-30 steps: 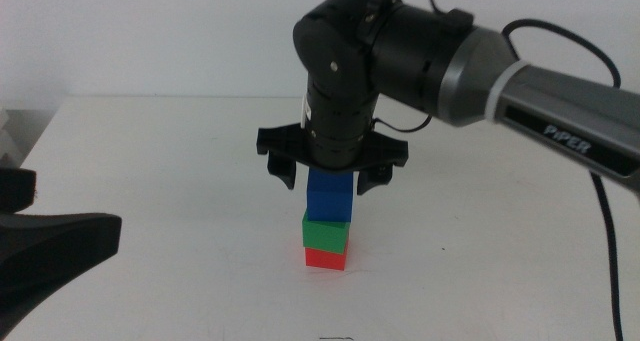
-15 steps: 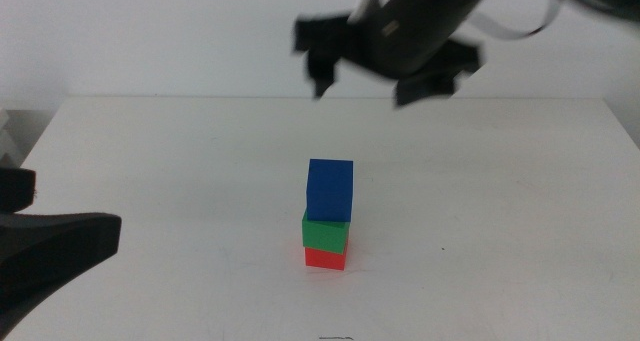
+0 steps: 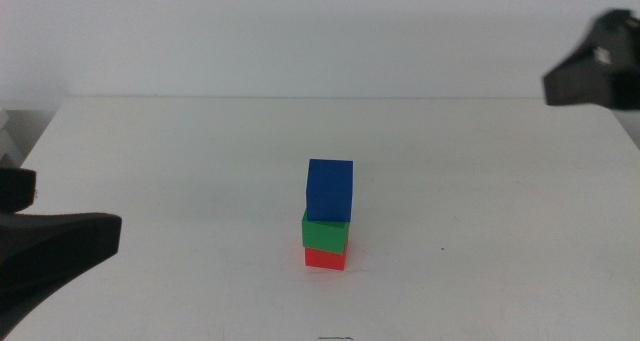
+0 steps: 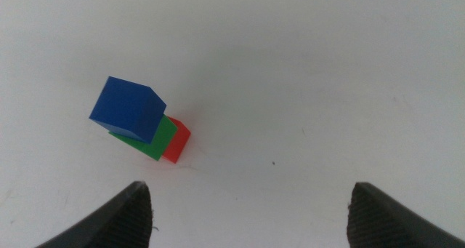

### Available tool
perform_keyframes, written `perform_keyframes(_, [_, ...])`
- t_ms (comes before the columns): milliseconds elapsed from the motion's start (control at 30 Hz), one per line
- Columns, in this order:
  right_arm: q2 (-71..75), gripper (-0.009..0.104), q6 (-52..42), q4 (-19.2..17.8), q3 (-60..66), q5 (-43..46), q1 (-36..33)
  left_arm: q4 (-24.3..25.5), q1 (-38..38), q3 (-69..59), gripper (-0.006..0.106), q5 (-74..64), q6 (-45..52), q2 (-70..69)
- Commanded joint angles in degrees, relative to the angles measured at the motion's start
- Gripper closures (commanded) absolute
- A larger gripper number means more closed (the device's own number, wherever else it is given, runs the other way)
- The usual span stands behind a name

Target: Stack red cubes first, then green, then blue cubes in a specific spot.

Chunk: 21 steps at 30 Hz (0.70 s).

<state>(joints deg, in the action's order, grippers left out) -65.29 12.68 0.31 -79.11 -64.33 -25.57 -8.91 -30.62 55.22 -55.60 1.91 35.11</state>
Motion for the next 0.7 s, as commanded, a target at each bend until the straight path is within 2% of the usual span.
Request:
perform_keyframes(0, [5.2, 0.017, -6.9, 4.1, 3.9, 8.8, 3.9, -0.7, 0.1, 1.3, 0.009, 3.7, -0.1, 0.5])
perform_keyframes(100, [10.5, 0.017, -10.3, 6.5, 9.5, 13.6, 7.5, -0.7, 0.1, 1.3, 0.009, 3.7, -0.1, 0.5])
perform_keyframes(300, [18.0, 0.017, -10.9, 5.1, 16.6, 23.4, 9.6, -0.7, 0.1, 1.3, 0.009, 3.7, -0.1, 0.5])
perform_keyframes(667, [19.6, 0.017, -9.6, 5.1, 16.7, 24.7, 9.6, -0.7, 0.1, 1.3, 0.009, 3.7, -0.1, 0.5])
